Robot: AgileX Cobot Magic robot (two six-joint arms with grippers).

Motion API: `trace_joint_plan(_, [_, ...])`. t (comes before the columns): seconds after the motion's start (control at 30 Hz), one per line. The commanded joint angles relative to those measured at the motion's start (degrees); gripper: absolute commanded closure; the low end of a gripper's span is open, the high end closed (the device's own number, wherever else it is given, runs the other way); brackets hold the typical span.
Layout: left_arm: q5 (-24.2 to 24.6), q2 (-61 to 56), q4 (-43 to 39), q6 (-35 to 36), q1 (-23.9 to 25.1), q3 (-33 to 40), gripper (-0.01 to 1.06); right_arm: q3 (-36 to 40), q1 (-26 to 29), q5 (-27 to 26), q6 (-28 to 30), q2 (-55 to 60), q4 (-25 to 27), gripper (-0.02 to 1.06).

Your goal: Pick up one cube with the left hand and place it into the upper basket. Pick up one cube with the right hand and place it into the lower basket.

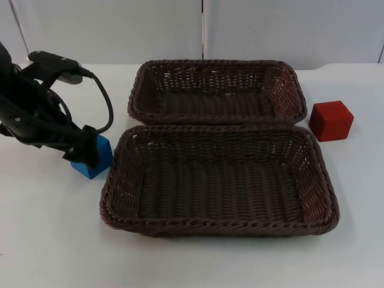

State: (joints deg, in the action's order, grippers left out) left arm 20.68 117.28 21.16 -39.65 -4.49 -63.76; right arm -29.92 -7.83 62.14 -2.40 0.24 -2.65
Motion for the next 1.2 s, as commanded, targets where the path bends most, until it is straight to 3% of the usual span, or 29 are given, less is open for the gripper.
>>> trace_joint_plan(0.0, [-0.4,0.8,0.8,-0.5,-0.6,-1.0,0.0,0.4,0.4,-0.4,0.5,-0.2,-0.2,-0.01])
trace_joint_plan(0.23, [-0.4,3.9,0.7,-5.4,-2.3,-3.9,0.0,0.4,0.4,-0.4,0.5,-0.2,-0.2,-0.01])
trace_joint_plan(0.57, [-1.0,5.0,0.7,-6.9,-2.3,-4.6,0.0,0.4,0.4,-0.4,0.5,-0.2,-0.2,-0.01])
trace_joint_plan(0.67, [-1.3,5.0,0.7,-6.9,-2.3,-4.6,0.05,0.4,0.4,-0.4,0.5,-0.2,-0.2,-0.01])
trace_joint_plan(0.73, [-1.6,5.0,0.7,-6.9,-2.3,-4.6,0.18,0.4,0.4,-0.4,0.5,-0.2,-0.2,-0.01])
trace_joint_plan(0.8, [-2.0,5.0,0.5,-6.9,-2.3,-4.6,0.39,0.4,0.4,-0.4,0.5,-0.2,-0.2,-0.01])
trace_joint_plan(0.83, [-2.0,5.0,0.5,-6.9,-2.3,-4.6,0.39,0.4,0.4,-0.4,0.5,-0.2,-0.2,-0.01])
trace_joint_plan(1.0, [1.2,2.7,0.0,-6.5,-2.3,-4.6,1.06,0.4,0.4,-0.4,0.5,-0.2,-0.2,-0.01])
trace_joint_plan(1.17, [1.9,-1.5,0.0,-2.4,-2.3,-4.6,1.05,0.4,0.4,-0.4,0.6,-0.2,-0.2,-0.01])
